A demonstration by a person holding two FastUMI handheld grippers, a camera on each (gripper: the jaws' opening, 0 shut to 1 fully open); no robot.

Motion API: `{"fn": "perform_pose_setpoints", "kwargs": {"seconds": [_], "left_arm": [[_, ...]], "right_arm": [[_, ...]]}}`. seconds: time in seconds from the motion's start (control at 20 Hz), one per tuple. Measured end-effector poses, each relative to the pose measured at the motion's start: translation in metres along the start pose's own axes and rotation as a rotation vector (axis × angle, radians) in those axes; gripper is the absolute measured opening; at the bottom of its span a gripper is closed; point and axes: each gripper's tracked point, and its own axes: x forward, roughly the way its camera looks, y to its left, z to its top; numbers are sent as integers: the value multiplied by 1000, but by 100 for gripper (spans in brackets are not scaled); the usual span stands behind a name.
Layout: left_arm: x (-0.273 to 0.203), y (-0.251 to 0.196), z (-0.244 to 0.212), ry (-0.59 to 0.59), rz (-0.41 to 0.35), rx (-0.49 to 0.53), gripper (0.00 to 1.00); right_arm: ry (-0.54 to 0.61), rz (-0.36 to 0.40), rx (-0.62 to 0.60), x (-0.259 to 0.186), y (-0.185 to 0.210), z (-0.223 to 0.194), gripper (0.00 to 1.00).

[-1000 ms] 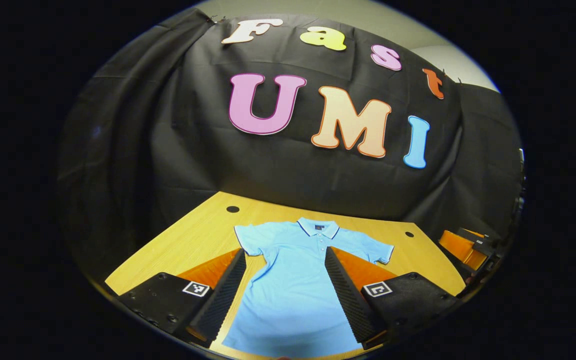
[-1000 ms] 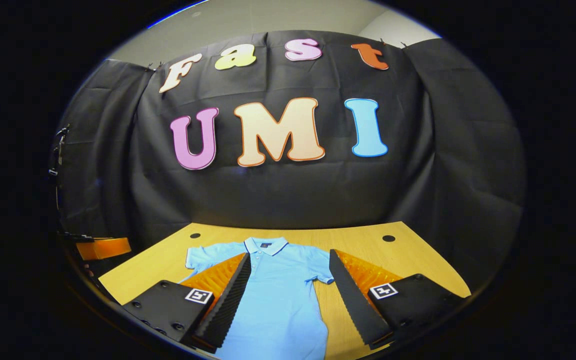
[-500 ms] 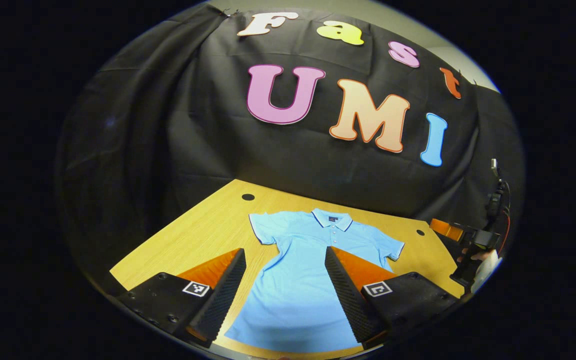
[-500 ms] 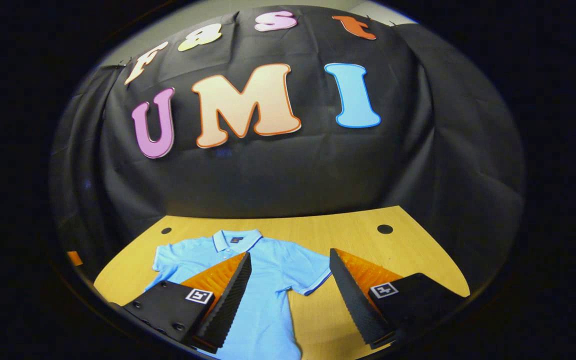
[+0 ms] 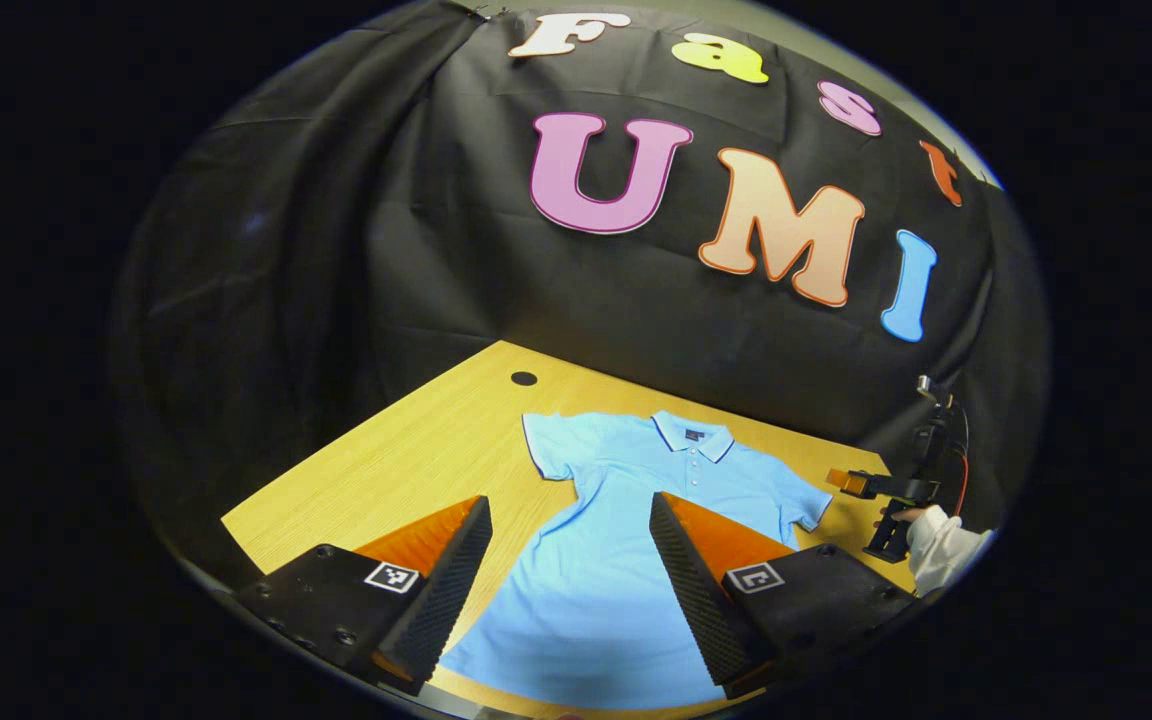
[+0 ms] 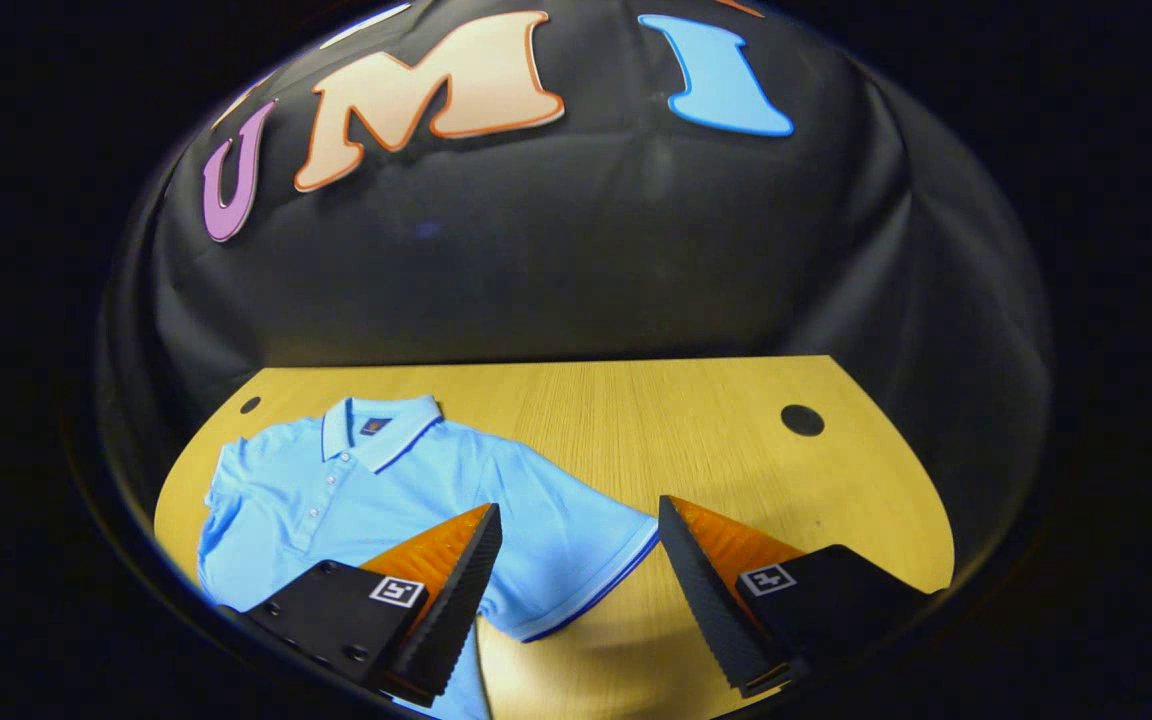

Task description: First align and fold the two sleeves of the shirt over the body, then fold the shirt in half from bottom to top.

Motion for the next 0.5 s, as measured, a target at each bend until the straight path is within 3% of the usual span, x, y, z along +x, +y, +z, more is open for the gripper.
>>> {"fn": "perform_pose_setpoints", "kwargs": {"seconds": [0.25,0.3,0.35,0.5], "left_arm": [[1,-1,-11,36,30,5,95],[-1,-2,-14,40,37,8,95],[-2,-3,-15,41,42,10,95],[0,-4,-19,43,56,11,95]], "right_arm": [[78,-23,-46,37,-11,-27,98],[87,-21,-48,41,-11,-32,94],[98,-17,-54,44,-12,-37,98],[106,3,-32,49,-11,-41,99]]}}
